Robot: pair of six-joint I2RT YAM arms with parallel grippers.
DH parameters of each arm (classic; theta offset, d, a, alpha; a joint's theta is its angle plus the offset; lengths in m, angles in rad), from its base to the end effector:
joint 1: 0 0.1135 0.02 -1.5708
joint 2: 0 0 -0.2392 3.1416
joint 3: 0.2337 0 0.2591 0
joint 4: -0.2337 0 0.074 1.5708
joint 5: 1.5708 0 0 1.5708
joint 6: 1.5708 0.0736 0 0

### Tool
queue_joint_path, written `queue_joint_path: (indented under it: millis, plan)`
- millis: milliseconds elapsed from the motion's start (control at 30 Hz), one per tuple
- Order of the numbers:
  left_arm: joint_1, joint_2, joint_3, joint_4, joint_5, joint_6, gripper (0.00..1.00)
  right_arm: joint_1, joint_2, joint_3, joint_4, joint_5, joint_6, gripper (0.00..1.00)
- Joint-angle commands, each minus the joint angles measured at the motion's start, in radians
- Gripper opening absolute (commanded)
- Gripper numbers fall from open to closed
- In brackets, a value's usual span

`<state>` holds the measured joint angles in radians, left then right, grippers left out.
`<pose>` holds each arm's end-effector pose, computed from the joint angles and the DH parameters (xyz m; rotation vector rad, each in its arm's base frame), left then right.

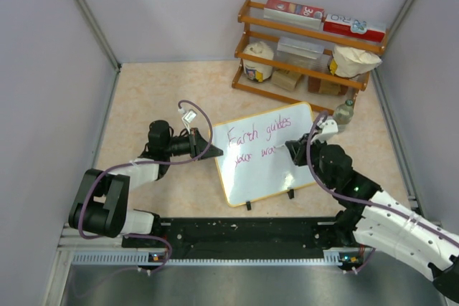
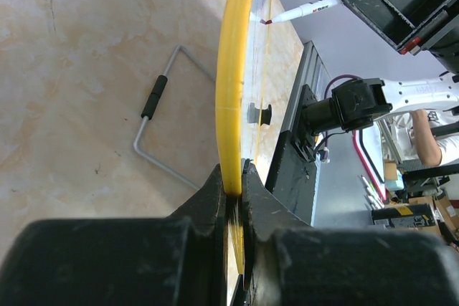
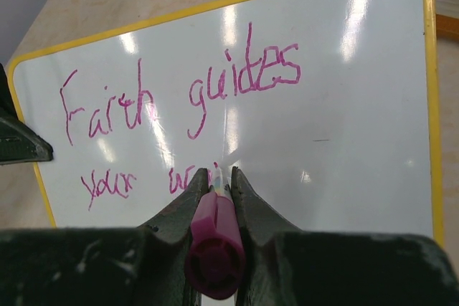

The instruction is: Write a sentence on the whiteboard

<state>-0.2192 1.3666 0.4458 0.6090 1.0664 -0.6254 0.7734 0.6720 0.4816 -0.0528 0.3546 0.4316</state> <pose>0.2555 -0.1229 0.1498 0.4065 1.9759 -1.5510 0.1828 0.1427 0.2392 -0.0579 1.8303 0.5362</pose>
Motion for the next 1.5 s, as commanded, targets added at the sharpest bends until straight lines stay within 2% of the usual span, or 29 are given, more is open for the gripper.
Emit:
queue_joint_path:
  millis: [0, 267, 567, 1033, 1467]
  plan:
    - [-0.019, 0.009, 0.014, -0.003, -0.016, 0.095, 0.0, -0.013, -0.017, -0.029, -0.033, 0.007, 0.01, 0.0]
    - [-0.019, 0.011, 0.014, -0.002, -0.017, 0.093, 0.0, -0.013, -0.06, -0.046, -0.067, 0.003, 0.013, 0.0]
    - [-0.019, 0.011, 0.014, -0.002, -0.017, 0.095, 0.0, -0.013, -0.086, 0.015, -0.064, 0.021, 0.004, 0.0]
    - [-0.019, 0.011, 0.014, -0.002, -0.016, 0.093, 0.0, -0.013, -0.035, 0.072, 0.004, 0.06, -0.022, 0.0]
    - [-0.019, 0.009, 0.014, -0.002, -0.014, 0.093, 0.0, -0.016, 0.005, 0.029, 0.001, 0.041, -0.021, 0.0]
